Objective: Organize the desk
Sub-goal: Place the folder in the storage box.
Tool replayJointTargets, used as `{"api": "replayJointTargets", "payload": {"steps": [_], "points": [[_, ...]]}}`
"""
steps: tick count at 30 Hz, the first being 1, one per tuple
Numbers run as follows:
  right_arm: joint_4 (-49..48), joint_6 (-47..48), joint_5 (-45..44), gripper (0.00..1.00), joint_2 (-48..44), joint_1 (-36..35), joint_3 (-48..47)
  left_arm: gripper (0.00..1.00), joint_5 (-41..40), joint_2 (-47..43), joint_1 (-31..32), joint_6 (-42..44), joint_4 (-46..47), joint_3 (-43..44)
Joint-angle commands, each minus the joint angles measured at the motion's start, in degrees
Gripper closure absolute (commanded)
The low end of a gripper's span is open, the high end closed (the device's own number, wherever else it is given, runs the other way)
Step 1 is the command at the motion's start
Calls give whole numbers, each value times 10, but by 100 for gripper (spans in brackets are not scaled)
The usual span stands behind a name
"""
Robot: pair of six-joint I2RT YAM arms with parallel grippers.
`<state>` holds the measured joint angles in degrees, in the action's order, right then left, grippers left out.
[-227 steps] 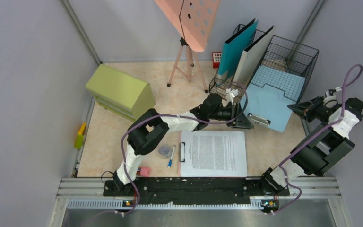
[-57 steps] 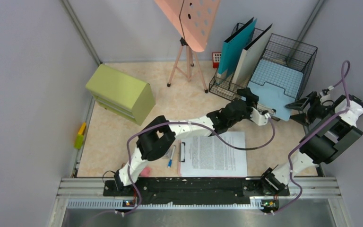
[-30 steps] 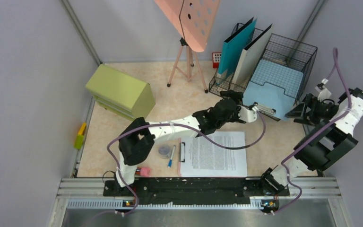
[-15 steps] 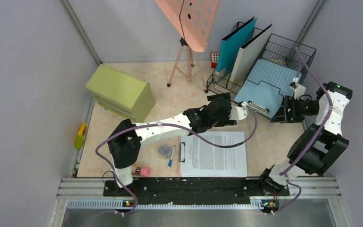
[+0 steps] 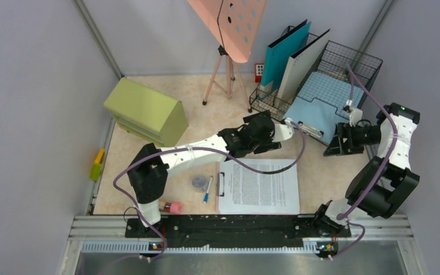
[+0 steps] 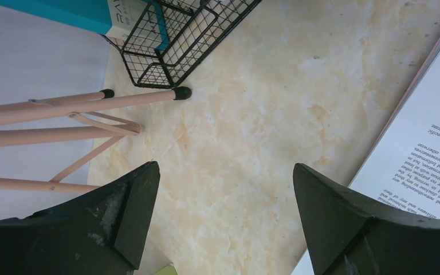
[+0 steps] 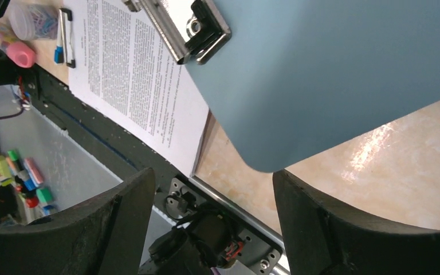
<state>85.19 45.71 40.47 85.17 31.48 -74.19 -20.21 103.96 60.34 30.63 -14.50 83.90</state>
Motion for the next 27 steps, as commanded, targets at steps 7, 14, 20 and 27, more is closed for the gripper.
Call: {"api": "replayJointTargets", "payload": {"steps": [7,14,20,27], "points": [[11,72,-22,25,-78,-73,49,8,16,-35,-7,-41,-24,-4],[9,85,-6,25,-130,-158,56,8,16,-42,-18,-54,-29,-23],[-93,-1,-37,26,-136,-266,53,8,37,-70,-47,-82,-44,-61],[-237,-120,-153,28,-134,-402,72,8,48,-112,-95,-99,-53,-107]]}}
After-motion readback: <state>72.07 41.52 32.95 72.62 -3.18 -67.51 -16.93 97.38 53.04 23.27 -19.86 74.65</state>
